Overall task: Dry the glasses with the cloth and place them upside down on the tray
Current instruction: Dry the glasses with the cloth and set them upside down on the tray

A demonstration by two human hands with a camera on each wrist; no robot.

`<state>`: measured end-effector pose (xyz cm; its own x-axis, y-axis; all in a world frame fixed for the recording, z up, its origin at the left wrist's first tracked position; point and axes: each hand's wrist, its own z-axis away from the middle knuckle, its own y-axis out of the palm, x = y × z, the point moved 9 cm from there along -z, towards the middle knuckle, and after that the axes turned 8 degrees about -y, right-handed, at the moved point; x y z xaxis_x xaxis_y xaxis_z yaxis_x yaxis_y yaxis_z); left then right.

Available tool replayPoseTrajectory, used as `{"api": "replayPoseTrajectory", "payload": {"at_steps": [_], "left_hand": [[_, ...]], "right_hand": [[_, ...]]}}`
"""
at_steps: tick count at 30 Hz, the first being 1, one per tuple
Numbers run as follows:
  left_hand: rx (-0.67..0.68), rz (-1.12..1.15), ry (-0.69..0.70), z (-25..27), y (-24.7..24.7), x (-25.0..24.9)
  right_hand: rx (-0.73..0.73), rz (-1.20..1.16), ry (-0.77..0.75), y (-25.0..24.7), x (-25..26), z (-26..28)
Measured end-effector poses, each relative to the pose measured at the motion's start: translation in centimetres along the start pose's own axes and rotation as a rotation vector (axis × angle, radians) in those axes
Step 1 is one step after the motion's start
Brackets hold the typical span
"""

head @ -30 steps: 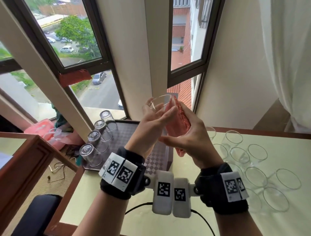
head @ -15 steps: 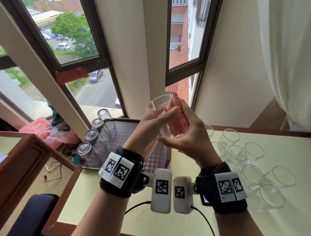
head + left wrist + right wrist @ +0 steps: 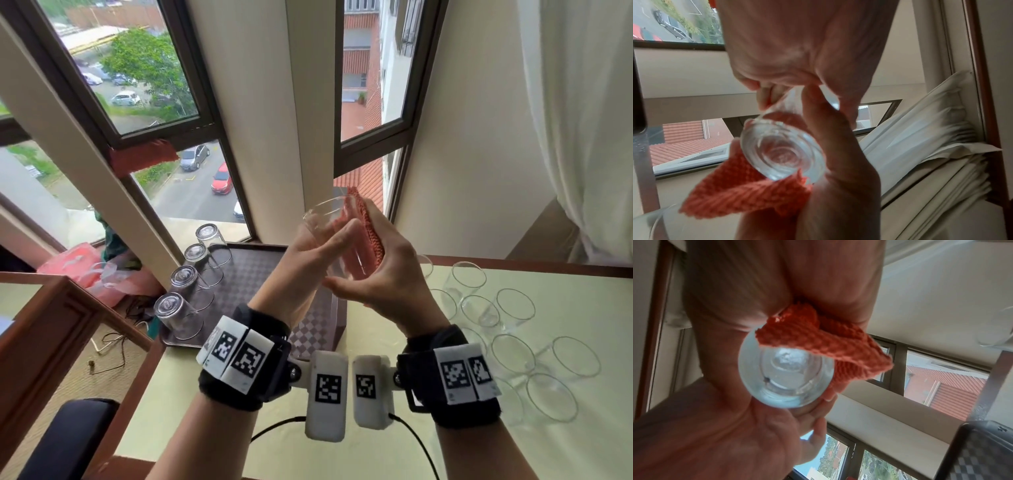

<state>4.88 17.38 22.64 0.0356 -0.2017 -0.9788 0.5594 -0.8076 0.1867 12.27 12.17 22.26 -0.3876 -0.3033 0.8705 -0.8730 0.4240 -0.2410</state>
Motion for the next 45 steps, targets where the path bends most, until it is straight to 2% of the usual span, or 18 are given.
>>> {"api": "replayPoseTrajectory", "payload": {"at_steps": [6, 12, 15, 20, 23, 29, 32, 37, 41, 45], "left_hand": [[-0.102, 0.027, 0.005, -0.5, -0.4, 0.3], [-0.158, 0.021, 0.014, -0.5, -1.2, 0.2], [-0.219, -0.022, -0.035, -0.4, -3.0, 0.7], [0.013, -0.109, -0.16, -0.4, -3.3, 1.4], [0.031, -0.16, -0.167, -0.5, -3.7, 1.4], [-0.087, -0.061, -0.028, -0.5, -4.1, 0.9], [-0.149, -0.105, 0.065, -0.4, -3.8, 0.7], [-0.236, -0.262, 0.186, 0.0, -3.2, 0.2], [-0.334, -0.196, 0.226, 0.2, -3.9, 0.2], [-0.39, -0.113, 0.228, 0.2, -5.0, 0.2]], "right_hand": [[-0.026, -0.193, 0.076, -0.1, -0.3, 0.6], [-0.012, -0.182, 0.097, -0.6, -0.8, 0.8], [0.035, -0.15, 0.089, -1.2, -0.8, 0.7], [0.187, -0.075, 0.12, -1.2, -0.7, 1.0], [0.157, -0.082, 0.134, -1.4, -0.9, 1.3], [-0.059, -0.27, 0.215, -2.6, -2.9, 1.5], [-0.159, -0.384, 0.271, -3.1, -3.4, 1.6], [-0.201, -0.395, 0.329, -2.9, -3.7, 1.8], [-0.241, -0.303, 0.277, -2.9, -3.0, 1.7], [-0.209, -0.226, 0.239, -2.9, -2.1, 2.1]]}}
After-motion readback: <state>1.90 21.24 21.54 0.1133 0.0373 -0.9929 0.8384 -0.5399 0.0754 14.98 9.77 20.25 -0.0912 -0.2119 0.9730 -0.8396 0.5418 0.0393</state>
